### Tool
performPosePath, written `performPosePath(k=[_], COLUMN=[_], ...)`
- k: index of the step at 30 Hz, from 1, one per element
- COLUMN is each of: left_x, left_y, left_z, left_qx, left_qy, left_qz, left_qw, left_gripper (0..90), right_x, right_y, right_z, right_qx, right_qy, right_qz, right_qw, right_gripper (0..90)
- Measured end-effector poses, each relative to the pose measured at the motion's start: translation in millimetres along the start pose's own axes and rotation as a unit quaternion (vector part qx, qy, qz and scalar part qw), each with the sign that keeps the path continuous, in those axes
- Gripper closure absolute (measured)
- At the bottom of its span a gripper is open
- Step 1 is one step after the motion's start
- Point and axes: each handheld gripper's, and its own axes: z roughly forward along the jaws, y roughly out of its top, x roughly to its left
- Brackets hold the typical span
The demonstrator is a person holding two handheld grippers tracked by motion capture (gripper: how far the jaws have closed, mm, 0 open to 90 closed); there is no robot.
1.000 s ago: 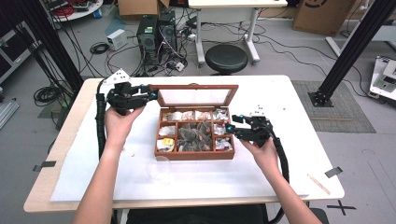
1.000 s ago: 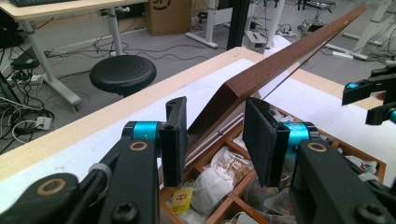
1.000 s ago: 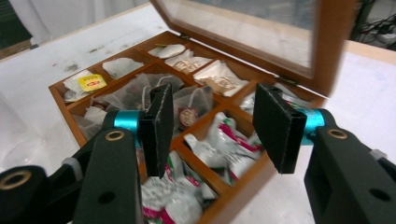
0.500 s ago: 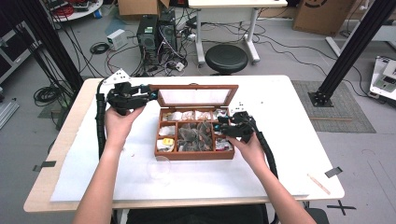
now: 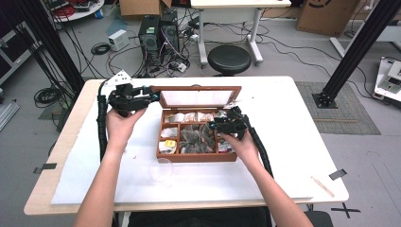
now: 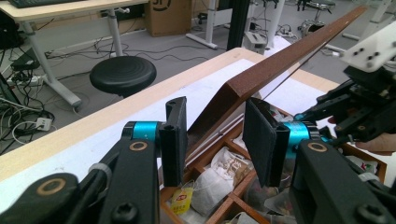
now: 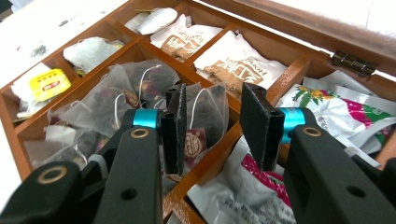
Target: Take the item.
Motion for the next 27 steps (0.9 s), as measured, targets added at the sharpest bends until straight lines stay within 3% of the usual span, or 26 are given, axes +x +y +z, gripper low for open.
performPosePath(k=[3, 10, 15, 22, 27], left_x=[-0.4, -0.6, -0.9, -1.4, -1.6], left_y=[0.1, 0.0, -0.2, -0.6, -0.9], left_z=[-0.3, -0.2, -0.1, 1.0, 1.0], left_qx=[0.001, 0.001, 0.001, 0.003, 0.002], left_qy=[0.0, 0.002, 0.002, 0.004, 0.005], left_qz=[0.004, 0.005, 0.005, 0.006, 0.004], left_qw=[1.0, 1.0, 1.0, 1.0, 1.0], left_gripper=[60.2, 60.1, 60.1, 60.0, 60.0], right_x=[-1.9, -3.5, -1.0, 0.7, 6.1], right_y=[2.8, 5.3, 7.2, 9.3, 13.9], right_z=[4.8, 8.9, 10.8, 12.8, 18.7], right_qx=[0.009, 0.022, 0.029, 0.038, 0.062], right_qy=[0.008, 0.006, 0.002, 0.005, -0.006], right_qz=[0.016, 0.029, 0.016, 0.02, 0.005], right_qw=[0.9998, 0.9993, 0.9994, 0.9991, 0.9981], right_gripper=[62.4, 61.0, 66.5, 67.2, 76.5])
